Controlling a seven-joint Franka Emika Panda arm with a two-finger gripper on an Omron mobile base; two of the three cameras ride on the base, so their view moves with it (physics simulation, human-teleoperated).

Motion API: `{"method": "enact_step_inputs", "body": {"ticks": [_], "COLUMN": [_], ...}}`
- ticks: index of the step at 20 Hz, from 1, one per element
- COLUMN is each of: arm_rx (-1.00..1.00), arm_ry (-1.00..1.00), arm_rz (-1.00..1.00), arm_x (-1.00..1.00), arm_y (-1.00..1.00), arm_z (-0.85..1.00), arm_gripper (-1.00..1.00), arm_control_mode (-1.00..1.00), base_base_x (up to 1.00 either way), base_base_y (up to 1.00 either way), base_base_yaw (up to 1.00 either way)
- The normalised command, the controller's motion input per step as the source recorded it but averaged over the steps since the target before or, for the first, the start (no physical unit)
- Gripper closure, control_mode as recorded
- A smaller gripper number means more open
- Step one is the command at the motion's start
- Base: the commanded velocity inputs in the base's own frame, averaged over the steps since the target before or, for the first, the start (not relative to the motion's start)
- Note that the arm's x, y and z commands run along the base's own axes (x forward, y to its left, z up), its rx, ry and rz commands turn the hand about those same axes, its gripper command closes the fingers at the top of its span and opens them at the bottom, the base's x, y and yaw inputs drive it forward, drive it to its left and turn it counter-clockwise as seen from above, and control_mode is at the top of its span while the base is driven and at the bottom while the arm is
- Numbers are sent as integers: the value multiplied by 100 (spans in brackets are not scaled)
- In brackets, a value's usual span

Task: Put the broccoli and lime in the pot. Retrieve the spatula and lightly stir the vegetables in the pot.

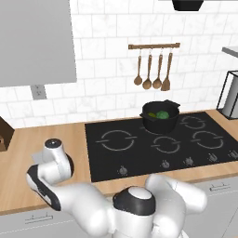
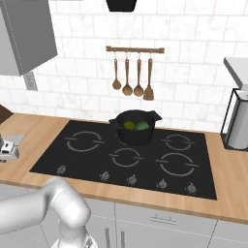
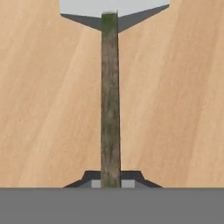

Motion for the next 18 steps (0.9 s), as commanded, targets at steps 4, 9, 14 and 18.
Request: {"method": "enact_step_inputs", "body": {"ticks": [4,9,14,18], "arm_rx": [0,0,8,24], "arm_ry": [-8,-21,-25,-14], "arm_rz": [0,0,-4,-9], "arm_x": [-31,-75,-86,-81], "arm_y": [8,-5,-28,-44], "arm_z": [13,68,75,79], "arm_gripper": [100,100,100,100], "arm_control_mode": [-100,-100,-100,-100], "base_base_x": [0,0,0,0], "base_base_y": [0,0,0,0], "base_base_yaw": [0,0,0,0]}}
